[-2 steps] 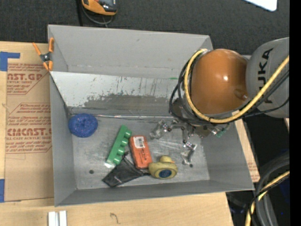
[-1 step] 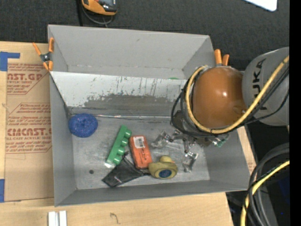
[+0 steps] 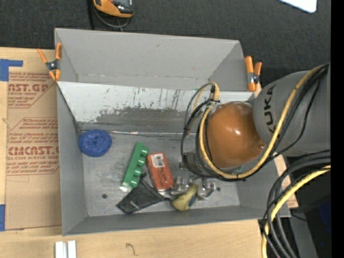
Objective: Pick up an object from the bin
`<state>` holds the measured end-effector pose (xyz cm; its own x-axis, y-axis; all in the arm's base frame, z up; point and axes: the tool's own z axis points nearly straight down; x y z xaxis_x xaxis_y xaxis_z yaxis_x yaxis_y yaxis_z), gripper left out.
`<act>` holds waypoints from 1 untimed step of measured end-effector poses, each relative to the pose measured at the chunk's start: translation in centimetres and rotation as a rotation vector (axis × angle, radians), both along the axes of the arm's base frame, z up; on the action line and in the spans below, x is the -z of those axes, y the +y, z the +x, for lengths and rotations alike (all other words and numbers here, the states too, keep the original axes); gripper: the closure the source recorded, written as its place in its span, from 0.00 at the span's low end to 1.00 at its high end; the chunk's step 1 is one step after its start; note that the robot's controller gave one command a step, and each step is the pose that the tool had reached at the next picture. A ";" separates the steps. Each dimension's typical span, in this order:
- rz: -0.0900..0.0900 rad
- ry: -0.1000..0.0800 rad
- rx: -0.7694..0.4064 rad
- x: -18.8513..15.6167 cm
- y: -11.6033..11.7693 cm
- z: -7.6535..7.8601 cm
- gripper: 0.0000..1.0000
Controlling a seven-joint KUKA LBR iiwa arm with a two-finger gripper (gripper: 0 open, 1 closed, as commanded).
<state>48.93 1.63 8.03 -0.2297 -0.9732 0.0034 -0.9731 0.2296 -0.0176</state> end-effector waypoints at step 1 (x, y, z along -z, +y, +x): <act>0.000 0.000 0.000 0.0 0.0 0.0 1.00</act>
Offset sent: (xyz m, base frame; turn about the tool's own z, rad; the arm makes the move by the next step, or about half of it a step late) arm 0.0048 -0.0007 0.1759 -0.0310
